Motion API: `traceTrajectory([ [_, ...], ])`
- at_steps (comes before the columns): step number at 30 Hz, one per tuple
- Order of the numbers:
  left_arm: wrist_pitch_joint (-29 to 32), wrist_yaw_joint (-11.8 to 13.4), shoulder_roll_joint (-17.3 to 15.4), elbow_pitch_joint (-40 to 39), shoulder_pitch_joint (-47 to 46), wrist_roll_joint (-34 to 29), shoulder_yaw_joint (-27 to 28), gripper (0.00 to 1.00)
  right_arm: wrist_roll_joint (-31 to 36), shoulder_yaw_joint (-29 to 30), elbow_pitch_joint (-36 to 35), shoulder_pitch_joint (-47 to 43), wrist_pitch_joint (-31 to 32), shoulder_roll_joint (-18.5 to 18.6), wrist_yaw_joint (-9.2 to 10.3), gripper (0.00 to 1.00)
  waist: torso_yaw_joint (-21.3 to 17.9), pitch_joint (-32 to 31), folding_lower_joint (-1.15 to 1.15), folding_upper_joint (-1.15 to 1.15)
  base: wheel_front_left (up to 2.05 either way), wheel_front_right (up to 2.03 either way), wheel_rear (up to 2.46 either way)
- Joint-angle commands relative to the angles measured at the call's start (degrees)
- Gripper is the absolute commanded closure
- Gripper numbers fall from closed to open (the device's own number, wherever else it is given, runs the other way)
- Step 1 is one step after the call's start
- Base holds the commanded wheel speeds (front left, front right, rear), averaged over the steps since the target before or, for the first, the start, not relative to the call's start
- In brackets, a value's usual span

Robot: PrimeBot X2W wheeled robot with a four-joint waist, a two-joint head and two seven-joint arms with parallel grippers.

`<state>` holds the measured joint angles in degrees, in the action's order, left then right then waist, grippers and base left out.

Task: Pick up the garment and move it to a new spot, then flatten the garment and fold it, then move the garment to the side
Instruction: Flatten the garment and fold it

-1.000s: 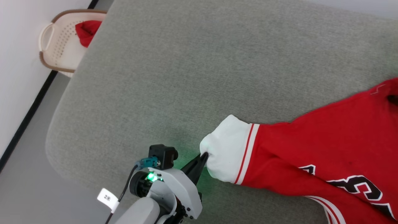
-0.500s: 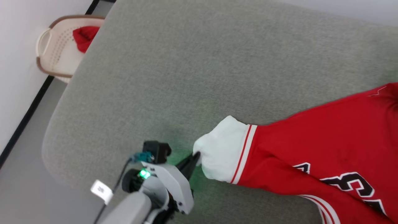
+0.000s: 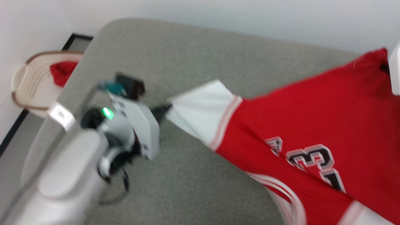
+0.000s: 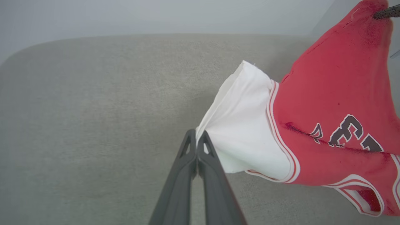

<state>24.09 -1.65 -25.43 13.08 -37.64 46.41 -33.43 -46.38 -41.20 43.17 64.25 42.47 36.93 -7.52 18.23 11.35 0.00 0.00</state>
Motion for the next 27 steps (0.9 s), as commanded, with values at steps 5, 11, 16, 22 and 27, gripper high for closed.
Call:
traceTrajectory([
  [5,3.83,-1.69,-2.60,3.83,-9.58,-1.36,0.81,1.00,0.19,-1.12,-1.16,2.48,-4.25,-0.81,0.06,1.00,-5.79,-7.06,0.00,0.00,0.00,0.00,0.00],
  [11,5.10,-3.58,-2.30,11.09,-20.84,-3.13,0.57,1.00,1.34,-0.90,-1.08,5.18,-10.83,-2.23,0.06,1.00,-8.37,-10.47,0.00,0.00,0.00,0.00,0.00],
  [16,3.46,-4.53,-1.68,18.32,-29.83,-5.59,0.08,1.00,4.94,-0.04,1.84,8.67,-16.03,-4.66,0.06,1.00,-10.46,-11.99,0.00,0.00,0.00,0.00,0.00],
  [22,-0.80,-4.92,-0.22,26.15,-39.28,-8.60,-0.44,1.00,8.96,2.56,6.69,13.03,-21.19,-8.47,0.06,1.00,-12.59,-12.58,0.00,0.00,0.00,0.00,0.00],
  [27,-3.75,-4.49,1.19,32.50,-45.80,-10.83,-1.02,1.00,11.17,3.78,10.08,16.07,-23.82,-11.28,0.06,1.00,-14.30,-12.49,0.00,0.00,0.00,0.00,0.00],
])
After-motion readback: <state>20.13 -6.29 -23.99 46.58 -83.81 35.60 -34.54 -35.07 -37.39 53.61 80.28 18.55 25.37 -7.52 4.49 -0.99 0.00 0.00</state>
